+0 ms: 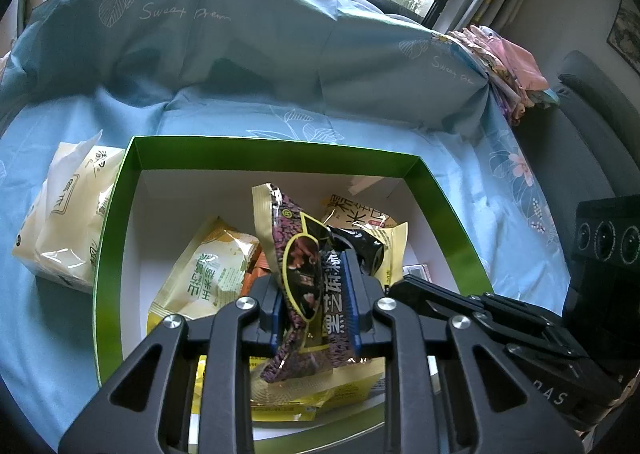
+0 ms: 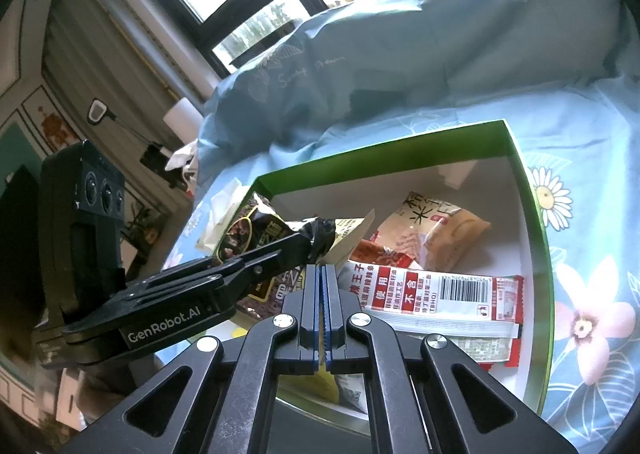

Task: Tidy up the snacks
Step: 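Hold the dark bag above the box with the left gripper, then lower the dark bag into the box and open the left gripper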

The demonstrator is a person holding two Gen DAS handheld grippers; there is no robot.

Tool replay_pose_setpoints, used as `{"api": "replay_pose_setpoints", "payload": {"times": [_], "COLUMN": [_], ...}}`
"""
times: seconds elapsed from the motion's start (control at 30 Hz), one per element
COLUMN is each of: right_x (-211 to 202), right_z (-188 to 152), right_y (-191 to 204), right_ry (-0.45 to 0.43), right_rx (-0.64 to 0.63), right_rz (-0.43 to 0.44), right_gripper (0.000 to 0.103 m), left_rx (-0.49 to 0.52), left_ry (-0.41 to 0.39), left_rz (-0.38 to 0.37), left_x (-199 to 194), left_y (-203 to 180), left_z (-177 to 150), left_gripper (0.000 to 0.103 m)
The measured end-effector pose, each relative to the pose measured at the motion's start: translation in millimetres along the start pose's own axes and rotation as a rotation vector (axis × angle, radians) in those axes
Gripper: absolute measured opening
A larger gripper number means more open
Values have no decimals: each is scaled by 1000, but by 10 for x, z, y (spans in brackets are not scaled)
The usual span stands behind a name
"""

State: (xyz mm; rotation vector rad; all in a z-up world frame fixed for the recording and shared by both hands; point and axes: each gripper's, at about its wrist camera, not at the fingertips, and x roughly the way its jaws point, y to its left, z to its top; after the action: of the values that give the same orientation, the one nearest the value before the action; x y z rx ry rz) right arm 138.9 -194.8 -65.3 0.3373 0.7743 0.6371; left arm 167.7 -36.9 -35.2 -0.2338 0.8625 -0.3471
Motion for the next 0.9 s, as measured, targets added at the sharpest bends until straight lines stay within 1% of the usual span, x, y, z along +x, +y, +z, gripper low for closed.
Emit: {"api": "replay_pose_setpoints", "payload": {"times": [0.33, 0.63, 0.77, 0.9], "right_x": [4, -15, -33, -36], "right_z": [6, -2, -1, 1], "right_y": [-6, -27, -42, -24], "right_ry": [0, -11, -12, -11], "right_rx": [-1, -18, -18, -19], "right_rz": [-2, -48, -58, -71], "right_gripper": [2, 2, 2, 2], "left_rx": [-4, 3, -5, -10], "left_ry": [3, 6, 10, 11], "left_rz": [6, 38, 46, 69], "left_x": [17, 19, 26, 20], "left_y": [14, 1, 19, 44], "left_z": [-13, -26, -19, -22], "left_gripper": [24, 30, 35, 49]}}
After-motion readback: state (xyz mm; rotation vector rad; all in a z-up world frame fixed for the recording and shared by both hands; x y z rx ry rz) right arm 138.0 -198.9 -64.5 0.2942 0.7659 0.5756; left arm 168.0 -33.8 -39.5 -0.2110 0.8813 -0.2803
